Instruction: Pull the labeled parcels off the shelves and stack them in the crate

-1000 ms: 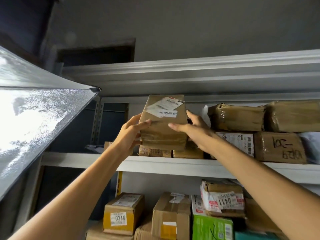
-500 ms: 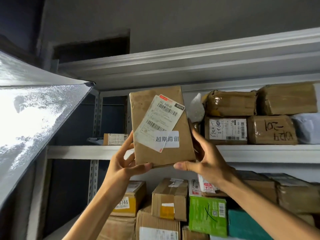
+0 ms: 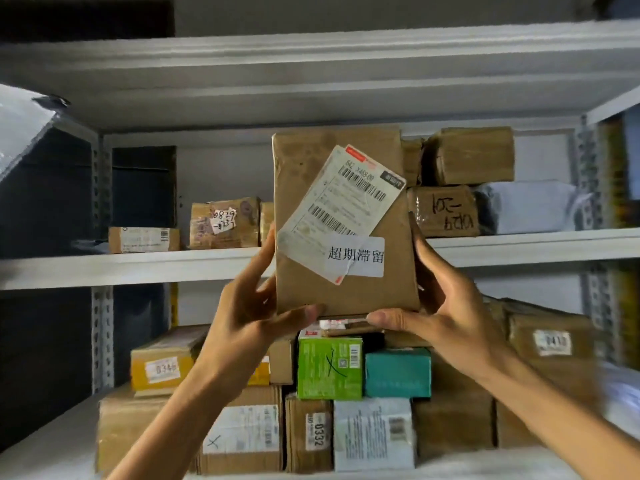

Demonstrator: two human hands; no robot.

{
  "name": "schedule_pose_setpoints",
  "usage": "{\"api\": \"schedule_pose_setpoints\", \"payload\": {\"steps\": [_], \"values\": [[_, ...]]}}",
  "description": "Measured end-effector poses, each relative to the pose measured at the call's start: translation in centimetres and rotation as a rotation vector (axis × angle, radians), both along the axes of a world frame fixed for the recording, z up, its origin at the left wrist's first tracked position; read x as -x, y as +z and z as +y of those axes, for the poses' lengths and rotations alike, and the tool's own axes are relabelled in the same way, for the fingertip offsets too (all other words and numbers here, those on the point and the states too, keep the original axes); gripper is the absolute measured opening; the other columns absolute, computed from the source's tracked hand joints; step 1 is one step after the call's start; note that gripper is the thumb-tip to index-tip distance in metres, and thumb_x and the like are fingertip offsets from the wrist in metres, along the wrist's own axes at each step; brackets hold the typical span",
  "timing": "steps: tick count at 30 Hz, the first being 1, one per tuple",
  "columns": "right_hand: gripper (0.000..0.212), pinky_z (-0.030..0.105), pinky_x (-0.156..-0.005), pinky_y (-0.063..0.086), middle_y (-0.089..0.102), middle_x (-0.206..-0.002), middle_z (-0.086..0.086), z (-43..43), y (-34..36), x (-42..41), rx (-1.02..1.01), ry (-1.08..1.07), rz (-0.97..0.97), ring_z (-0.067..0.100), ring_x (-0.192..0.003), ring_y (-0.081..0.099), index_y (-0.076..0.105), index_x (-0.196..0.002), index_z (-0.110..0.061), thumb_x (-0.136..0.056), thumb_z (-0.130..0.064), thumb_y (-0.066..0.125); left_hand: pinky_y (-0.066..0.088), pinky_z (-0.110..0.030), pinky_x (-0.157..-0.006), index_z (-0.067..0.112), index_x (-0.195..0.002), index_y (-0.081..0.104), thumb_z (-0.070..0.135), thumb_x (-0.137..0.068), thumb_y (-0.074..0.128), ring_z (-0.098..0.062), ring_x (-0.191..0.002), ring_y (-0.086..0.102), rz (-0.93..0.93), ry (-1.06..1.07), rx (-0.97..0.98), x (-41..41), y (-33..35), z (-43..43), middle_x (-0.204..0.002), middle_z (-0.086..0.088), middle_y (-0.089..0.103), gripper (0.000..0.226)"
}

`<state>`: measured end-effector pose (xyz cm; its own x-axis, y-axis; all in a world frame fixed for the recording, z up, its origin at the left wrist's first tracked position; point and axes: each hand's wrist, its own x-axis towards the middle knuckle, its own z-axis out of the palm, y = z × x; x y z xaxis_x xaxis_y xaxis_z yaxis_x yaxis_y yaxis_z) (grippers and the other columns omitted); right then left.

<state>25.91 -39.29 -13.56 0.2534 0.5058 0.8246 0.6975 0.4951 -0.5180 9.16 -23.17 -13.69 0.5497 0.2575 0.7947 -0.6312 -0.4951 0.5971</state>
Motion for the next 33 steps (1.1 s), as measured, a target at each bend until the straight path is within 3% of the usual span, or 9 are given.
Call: {"api": "schedule_pose_setpoints", "payload": {"steps": [4, 6, 8, 10, 14, 17, 21, 26, 33], "values": [[0.102, 0.022, -0.105, 0.043, 0.055, -0.130, -0.032, -7.0, -2.4, -1.9, 0.004, -0.175, 0.025, -0.010, -0.124, 0.047, 0.026, -0.145, -0.049, -0.063, -0.022, 0.081, 0.049, -0.043, -0.101, 0.025, -0.151, 0.029, -0.003, -0.075, 0.068, -0.021, -0.133, 0.048, 0.038, -0.180, -0.082, -5.4, -1.2, -4.5, -0.143, -0.002, 0.052, 0.090], [0.101, 0.017, -0.100, 0.045, 0.051, -0.135, -0.031, -11.0, -3.8, -2.6, 0.001, -0.255, 0.069, -0.008, -0.127, 0.046, 0.024, -0.145, -0.052, -0.066, -0.019, 0.079, 0.045, -0.045, -0.105, 0.024, -0.151, 0.029, -0.004, -0.076, 0.068, -0.019, -0.134, 0.047, 0.078, -0.277, -0.106, -8.4, -1.9, -7.4, -0.144, 0.000, 0.051, 0.089], [0.102, 0.013, -0.092, 0.047, 0.047, -0.140, -0.029, -15.2, -5.4, -3.2, 0.007, -0.331, 0.139, -0.006, -0.128, 0.046, 0.021, -0.146, -0.054, -0.069, -0.014, 0.076, 0.045, -0.042, -0.105, 0.020, -0.150, 0.031, -0.011, -0.079, 0.067, -0.020, -0.133, 0.048, 0.122, -0.398, -0.124, -11.7, -3.1, -10.7, -0.143, -0.001, 0.052, 0.086], [0.104, 0.016, -0.092, 0.049, 0.048, -0.140, -0.027, -19.5, -7.1, -3.7, 0.019, -0.420, 0.201, -0.003, -0.127, 0.049, 0.016, -0.146, -0.054, -0.072, -0.010, 0.074, 0.045, -0.038, -0.105, 0.017, -0.149, 0.033, -0.016, -0.080, 0.065, -0.021, -0.133, 0.048, 0.163, -0.514, -0.111, -14.9, -4.3, -14.3, -0.142, -0.002, 0.053, 0.083], [0.104, 0.013, -0.086, 0.050, 0.051, -0.140, -0.022, -28.5, -10.4, -3.1, 0.020, -0.654, 0.313, -0.001, -0.125, 0.051, 0.015, -0.150, -0.045, -0.076, 0.005, 0.068, 0.042, -0.041, -0.108, 0.019, -0.147, 0.037, -0.007, -0.078, 0.072, -0.018, -0.133, 0.048, 0.261, -0.766, -0.103, -20.7, -7.7, -22.5, -0.141, 0.001, 0.055, 0.083], [0.103, 0.011, -0.093, 0.045, 0.048, -0.142, -0.024, -34.6, -12.9, -1.4, 0.037, -0.868, 0.351, -0.004, -0.130, 0.046, 0.010, -0.153, -0.035, -0.078, 0.005, 0.069, 0.047, -0.035, -0.103, 0.020, -0.147, 0.038, -0.005, -0.076, 0.072, -0.016, -0.131, 0.050, 0.336, -0.941, -0.092, -23.7, -10.4, -29.2, -0.138, 0.003, 0.057, 0.083], [0.098, 0.027, -0.104, 0.045, 0.048, -0.146, -0.012, -42.2, -16.2, 1.5, 0.025, -1.119, 0.389, 0.009, -0.133, 0.046, 0.008, -0.155, -0.032, -0.084, -0.003, 0.069, 0.049, -0.031, -0.100, 0.021, -0.146, 0.038, -0.013, -0.073, 0.070, -0.013, -0.126, 0.055, 0.436, -1.189, -0.054, -25.8, -13.9, -38.4, -0.133, 0.005, 0.061, 0.086], [0.094, 0.035, -0.102, 0.048, 0.047, -0.147, -0.009, -49.3, -18.9, 5.1, 0.008, -1.340, 0.458, 0.013, -0.132, 0.049, 0.009, -0.154, -0.036, -0.087, -0.003, 0.067, 0.054, -0.025, -0.089, 0.027, -0.144, 0.039, -0.010, -0.066, 0.074, -0.013, -0.122, 0.058, 0.535, -1.411, -0.038, -26.3, -17.2, -47.9, -0.130, 0.003, 0.063, 0.093], [0.098, 0.040, -0.096, 0.052, 0.050, -0.145, -0.009, -54.6, -21.5, 10.4, -0.129, -1.615, 0.580, 0.016, -0.128, 0.054, 0.007, -0.153, -0.040, -0.084, -0.002, 0.065, 0.056, -0.029, -0.087, 0.029, -0.146, 0.038, 0.003, -0.063, 0.080, -0.016, -0.122, 0.058, 0.650, -1.662, -0.130, -26.0, -19.9, -59.5, -0.130, 0.003, 0.063, 0.097]]}}
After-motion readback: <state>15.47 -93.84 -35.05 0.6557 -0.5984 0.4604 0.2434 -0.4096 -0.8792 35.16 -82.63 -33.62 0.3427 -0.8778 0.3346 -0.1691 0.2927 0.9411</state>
